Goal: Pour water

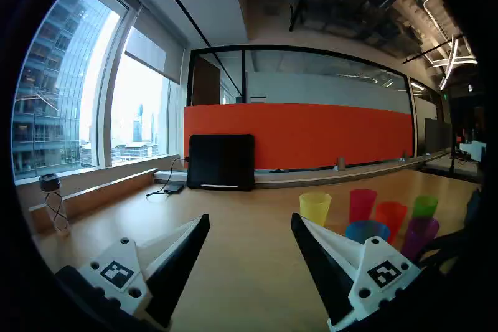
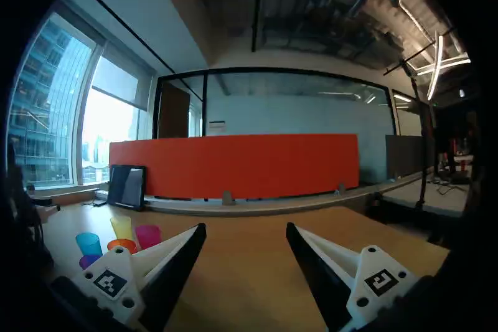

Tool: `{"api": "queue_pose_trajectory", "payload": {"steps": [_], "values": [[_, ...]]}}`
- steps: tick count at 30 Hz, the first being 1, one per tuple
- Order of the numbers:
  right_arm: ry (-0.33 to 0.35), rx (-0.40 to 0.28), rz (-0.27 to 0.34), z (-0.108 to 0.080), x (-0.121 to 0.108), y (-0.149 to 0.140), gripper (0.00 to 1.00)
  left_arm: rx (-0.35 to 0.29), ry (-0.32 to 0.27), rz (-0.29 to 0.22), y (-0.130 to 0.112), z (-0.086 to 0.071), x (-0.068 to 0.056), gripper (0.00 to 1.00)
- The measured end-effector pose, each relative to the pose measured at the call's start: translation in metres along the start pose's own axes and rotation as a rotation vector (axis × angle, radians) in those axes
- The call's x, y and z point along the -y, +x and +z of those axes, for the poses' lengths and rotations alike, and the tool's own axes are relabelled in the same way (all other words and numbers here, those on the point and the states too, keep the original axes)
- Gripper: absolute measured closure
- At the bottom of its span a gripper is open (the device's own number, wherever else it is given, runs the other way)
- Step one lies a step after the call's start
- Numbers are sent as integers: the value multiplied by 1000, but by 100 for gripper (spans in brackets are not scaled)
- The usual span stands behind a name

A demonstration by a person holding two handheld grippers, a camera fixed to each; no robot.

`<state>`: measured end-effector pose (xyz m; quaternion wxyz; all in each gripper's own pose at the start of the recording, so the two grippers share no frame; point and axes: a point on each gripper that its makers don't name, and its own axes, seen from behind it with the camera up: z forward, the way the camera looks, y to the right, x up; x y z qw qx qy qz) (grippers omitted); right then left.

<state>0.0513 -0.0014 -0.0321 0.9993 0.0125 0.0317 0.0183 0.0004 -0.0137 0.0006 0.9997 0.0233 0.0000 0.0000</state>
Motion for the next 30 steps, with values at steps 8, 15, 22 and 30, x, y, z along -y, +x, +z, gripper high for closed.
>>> {"api": "queue_pose_trajectory", "payload": {"steps": [8, 15, 22, 30], "values": [[4, -26, 3, 15, 1, -1, 0, 0, 0, 0, 0, 0, 0, 3], [-11, -47, -37, 24, 2, 0, 1, 0, 0, 0, 0, 0, 0, 3], [-12, -20, -44, 27, 3, -17, 0, 0, 0, 0, 0, 0, 1, 3], [-12, 12, -42, 28, 4, -36, 0, 0, 0, 0, 0, 0, 1, 3]]}}
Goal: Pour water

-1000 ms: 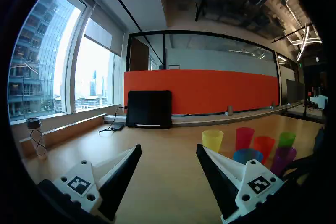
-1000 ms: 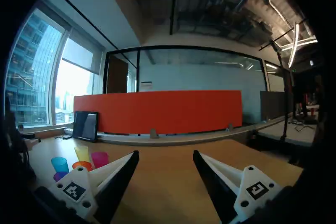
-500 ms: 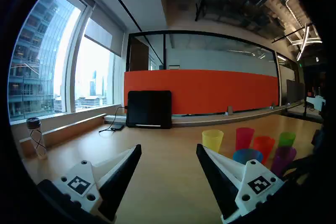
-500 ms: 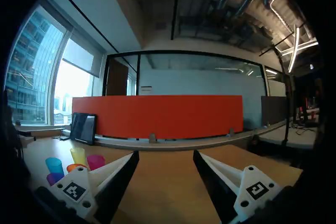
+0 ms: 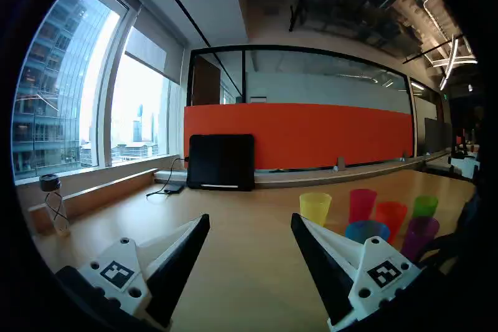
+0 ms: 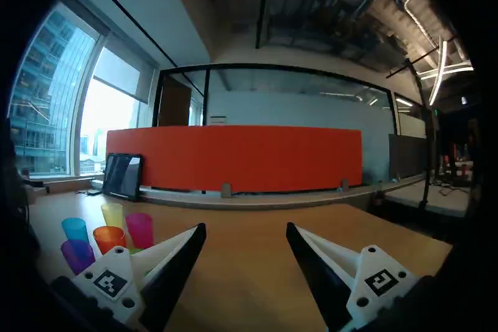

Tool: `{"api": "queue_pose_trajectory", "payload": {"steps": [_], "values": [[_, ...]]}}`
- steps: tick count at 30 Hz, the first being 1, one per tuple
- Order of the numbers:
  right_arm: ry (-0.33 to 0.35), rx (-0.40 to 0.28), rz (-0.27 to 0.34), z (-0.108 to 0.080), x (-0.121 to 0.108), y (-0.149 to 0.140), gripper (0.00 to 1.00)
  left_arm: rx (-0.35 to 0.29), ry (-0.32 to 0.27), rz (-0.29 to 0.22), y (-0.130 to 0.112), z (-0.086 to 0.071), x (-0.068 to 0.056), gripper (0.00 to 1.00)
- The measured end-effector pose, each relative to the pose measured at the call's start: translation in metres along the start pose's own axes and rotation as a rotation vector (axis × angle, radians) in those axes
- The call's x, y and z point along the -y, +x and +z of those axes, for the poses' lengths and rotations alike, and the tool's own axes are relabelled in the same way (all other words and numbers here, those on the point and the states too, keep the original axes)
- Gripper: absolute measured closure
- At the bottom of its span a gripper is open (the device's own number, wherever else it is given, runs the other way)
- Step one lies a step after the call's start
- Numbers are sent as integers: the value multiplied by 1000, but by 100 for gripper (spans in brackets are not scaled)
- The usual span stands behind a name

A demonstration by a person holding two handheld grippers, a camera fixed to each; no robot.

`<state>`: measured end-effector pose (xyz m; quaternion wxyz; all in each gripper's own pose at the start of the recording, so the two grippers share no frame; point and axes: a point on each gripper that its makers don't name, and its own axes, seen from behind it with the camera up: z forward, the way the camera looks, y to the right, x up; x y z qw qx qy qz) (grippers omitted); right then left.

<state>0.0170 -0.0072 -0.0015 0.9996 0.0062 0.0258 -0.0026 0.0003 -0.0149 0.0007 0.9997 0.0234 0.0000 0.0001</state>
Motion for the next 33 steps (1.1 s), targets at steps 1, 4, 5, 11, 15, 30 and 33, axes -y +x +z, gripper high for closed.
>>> {"api": "queue_pose_trajectory", "payload": {"steps": [1, 4, 5, 11, 15, 30, 33], "values": [[1, 4, 2, 0, 0, -1, 0, 0, 0, 0, 0, 0, 0, 3], [1, 15, 3, 0, 0, -6, 0, 0, 0, 0, 0, 0, 0, 3], [1, 19, 2, 1, 0, -7, 0, 0, 0, 0, 0, 0, 0, 3], [-1, 31, 4, 1, -1, -13, 0, 0, 0, 0, 0, 0, 0, 3], [-6, 42, 5, 2, -2, -17, 0, 0, 0, 0, 0, 0, 0, 3], [-13, 49, 5, 2, -6, -19, 0, 0, 0, 0, 0, 0, 0, 3], [-10, 50, 5, 1, -5, -19, 0, 0, 0, 0, 0, 0, 0, 3]]}}
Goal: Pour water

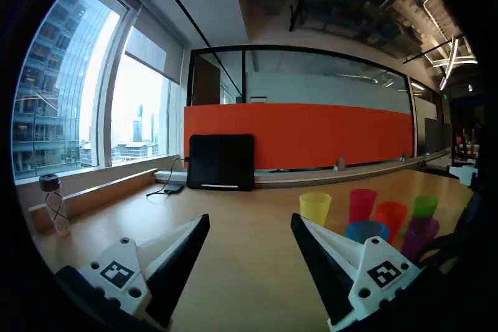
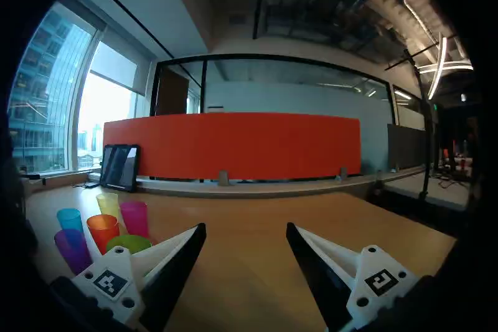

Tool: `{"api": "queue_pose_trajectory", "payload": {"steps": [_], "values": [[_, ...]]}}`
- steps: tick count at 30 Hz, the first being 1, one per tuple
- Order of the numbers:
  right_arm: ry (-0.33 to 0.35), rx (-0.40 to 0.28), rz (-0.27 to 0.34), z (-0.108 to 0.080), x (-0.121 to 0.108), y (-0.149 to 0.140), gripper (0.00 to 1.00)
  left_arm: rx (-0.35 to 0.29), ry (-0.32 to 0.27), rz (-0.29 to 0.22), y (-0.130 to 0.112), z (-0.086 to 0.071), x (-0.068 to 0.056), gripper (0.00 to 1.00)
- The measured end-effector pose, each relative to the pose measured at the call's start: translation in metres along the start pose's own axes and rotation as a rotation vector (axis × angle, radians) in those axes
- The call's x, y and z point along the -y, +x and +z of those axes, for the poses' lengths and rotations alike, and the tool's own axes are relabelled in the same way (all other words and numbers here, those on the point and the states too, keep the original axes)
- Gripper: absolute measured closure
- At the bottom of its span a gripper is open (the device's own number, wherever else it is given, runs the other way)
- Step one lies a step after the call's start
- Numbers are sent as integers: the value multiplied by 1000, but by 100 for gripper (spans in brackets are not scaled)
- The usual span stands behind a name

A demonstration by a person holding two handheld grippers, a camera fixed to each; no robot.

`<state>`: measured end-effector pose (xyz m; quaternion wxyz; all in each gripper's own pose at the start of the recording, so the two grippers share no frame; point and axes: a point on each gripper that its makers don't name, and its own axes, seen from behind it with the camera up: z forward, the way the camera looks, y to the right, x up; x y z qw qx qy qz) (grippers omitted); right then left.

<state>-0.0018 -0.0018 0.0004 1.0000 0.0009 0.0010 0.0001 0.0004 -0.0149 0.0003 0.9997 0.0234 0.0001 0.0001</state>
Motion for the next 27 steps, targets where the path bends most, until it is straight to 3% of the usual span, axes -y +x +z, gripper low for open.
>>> {"api": "queue_pose_trajectory", "payload": {"steps": [27], "values": [[4, 3, 1, -2, 1, -1, 0, 0, 0, 0, 0, 0, 0, 3]]}}
